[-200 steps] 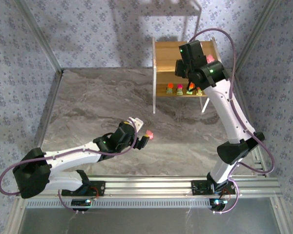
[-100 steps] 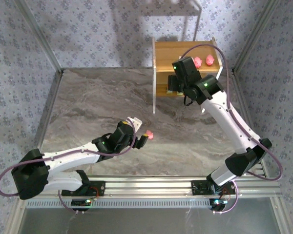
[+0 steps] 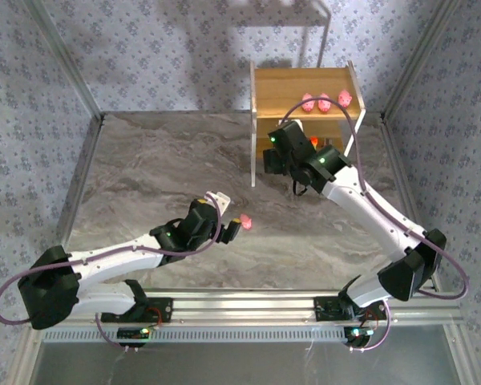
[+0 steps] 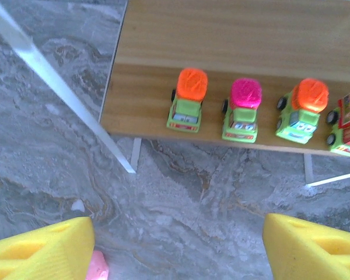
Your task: Place and organize the plastic toys onto the shelf
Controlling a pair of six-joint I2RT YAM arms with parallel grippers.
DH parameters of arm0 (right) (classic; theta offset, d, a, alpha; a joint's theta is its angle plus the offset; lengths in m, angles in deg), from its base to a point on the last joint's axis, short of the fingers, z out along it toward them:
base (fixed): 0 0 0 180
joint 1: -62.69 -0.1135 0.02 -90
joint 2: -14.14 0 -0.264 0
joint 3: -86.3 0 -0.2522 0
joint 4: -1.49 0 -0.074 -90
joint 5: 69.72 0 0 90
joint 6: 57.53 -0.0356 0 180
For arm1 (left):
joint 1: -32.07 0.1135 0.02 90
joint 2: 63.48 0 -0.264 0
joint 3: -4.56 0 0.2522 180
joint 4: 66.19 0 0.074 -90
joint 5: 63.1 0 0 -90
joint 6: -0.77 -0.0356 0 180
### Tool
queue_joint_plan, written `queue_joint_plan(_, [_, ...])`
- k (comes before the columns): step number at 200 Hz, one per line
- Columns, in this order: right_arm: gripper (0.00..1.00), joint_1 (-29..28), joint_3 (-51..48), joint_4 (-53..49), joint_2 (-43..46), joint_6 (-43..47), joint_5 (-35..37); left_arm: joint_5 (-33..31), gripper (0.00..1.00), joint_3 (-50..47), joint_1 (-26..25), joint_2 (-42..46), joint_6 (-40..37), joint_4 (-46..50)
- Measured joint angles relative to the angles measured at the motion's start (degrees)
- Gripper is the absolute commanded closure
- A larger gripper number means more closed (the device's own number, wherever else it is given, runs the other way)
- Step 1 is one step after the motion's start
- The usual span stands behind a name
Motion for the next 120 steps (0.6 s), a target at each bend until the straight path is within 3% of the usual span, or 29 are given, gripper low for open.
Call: queue_joint_plan(120, [0.18, -2.4, -13.2, 7.7, 0.7, -3.7, -2.9, 0.1, 0.01, -1.3, 2.5, 1.2, 1.7, 0.1])
